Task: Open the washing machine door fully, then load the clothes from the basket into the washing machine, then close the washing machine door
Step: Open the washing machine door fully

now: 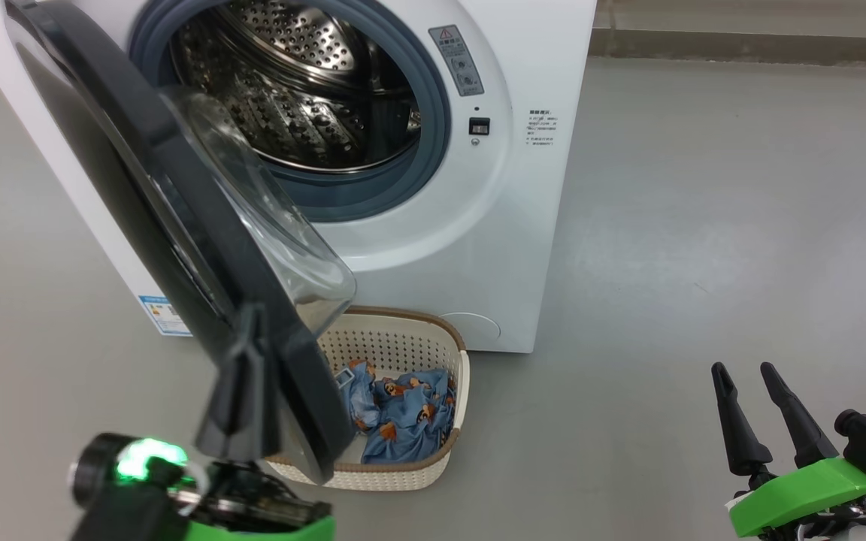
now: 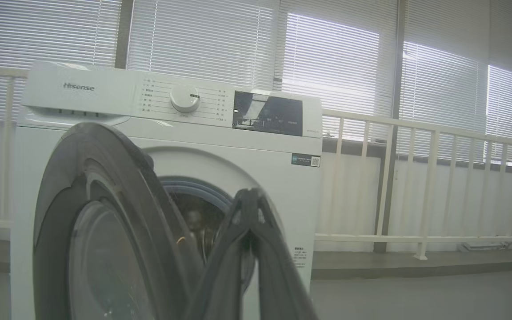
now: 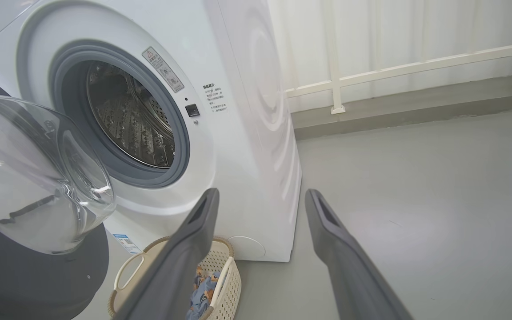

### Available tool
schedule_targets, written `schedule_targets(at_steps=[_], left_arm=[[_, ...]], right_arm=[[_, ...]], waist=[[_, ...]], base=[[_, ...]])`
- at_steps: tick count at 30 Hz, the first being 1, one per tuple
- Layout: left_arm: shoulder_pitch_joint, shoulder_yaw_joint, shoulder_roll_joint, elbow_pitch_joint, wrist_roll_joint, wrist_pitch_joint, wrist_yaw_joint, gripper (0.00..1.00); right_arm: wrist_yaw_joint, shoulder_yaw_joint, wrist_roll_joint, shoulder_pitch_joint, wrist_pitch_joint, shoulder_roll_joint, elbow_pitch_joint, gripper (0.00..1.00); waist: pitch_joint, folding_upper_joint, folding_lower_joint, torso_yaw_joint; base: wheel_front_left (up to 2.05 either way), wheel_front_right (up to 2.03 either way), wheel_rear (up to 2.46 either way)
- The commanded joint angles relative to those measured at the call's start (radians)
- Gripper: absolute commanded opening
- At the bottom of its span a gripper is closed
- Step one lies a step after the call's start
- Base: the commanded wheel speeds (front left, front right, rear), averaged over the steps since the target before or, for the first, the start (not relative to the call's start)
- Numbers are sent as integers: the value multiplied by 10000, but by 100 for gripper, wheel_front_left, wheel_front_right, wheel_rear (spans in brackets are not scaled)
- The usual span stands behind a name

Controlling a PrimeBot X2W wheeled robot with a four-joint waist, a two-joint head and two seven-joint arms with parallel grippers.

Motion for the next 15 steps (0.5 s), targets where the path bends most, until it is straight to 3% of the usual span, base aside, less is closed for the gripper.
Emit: schedule_targets(at_steps=[1,15], left_arm=[[-408,-222,75,-324,260,166,7,0],[-965,-1591,75,2382,-958,208,-197,0]], right_arm=[[58,163,-92,-228,-122,-172,-261,100],[58,192,-93,-288,-122,-105,-294,100]], waist=[[24,0,0,-25],[82,0,0,-249]], base=[[0,0,0],[0,0,0]])
